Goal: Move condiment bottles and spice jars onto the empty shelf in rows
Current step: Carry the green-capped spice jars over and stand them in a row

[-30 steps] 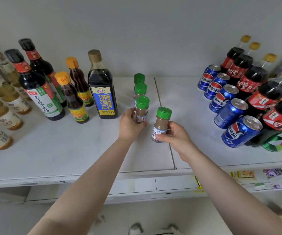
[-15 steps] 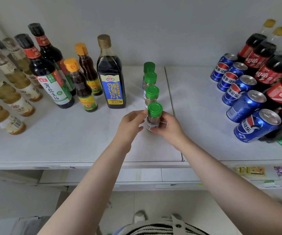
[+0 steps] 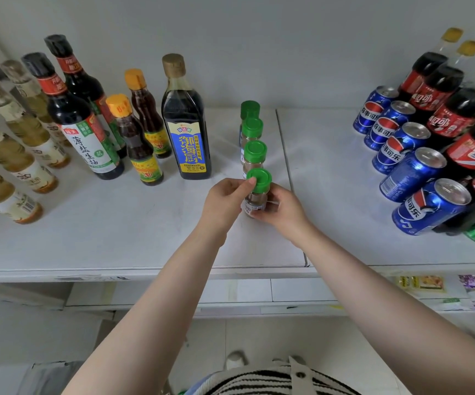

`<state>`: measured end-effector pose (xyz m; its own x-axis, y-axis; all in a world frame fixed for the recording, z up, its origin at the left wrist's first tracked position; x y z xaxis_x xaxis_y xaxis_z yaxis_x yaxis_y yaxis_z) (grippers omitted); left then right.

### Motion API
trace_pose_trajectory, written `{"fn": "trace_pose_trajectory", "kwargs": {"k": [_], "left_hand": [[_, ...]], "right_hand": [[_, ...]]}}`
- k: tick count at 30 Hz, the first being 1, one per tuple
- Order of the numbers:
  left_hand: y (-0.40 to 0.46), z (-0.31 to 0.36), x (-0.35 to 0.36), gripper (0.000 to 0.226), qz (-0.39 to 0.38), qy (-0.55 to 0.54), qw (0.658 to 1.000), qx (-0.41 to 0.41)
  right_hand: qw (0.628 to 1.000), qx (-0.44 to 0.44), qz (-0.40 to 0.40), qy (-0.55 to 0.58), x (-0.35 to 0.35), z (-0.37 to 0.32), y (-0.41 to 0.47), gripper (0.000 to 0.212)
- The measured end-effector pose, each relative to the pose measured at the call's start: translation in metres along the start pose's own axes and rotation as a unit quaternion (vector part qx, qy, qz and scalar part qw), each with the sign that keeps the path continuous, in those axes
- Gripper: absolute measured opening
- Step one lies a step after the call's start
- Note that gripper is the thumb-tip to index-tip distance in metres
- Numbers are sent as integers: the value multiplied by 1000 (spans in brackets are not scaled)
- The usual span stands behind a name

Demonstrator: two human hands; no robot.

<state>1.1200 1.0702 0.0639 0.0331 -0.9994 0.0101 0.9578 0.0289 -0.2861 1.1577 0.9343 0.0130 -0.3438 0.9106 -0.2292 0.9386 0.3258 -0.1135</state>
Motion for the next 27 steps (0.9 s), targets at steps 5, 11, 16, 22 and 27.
{"fn": "trace_pose_trajectory", "kwargs": {"k": [5, 11, 16, 22, 27], "left_hand": [[0, 0, -1, 24, 10, -1, 1000, 7], [-2, -3, 0, 30, 21, 5, 1000, 10], [-4, -2, 0, 29, 20, 4, 1000, 7], [-13, -8, -6, 30, 38, 10, 999, 8], [-37, -18, -14, 34, 74, 31, 997, 16]], "right_hand": [[1000, -4, 2, -3, 0, -3, -2, 50], [1000, 7, -16, 5, 1, -5, -2, 54], [1000, 10, -21, 5, 2, -9, -4, 54], [1000, 2, -3, 10, -10, -13, -17, 58], [999, 18, 24, -14, -20, -12, -44, 61]]}}
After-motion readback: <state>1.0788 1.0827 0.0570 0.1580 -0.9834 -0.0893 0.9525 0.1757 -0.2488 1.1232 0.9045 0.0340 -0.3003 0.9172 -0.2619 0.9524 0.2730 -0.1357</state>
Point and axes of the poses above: each hand's wrist, its own y-axis towards the middle knuckle, its own x-axis out of the palm, z = x × y, the point moved 6 cm from there along y, towards the middle knuckle, and after that the axes turned 8 degrees about -z, right-handed, at the moved point
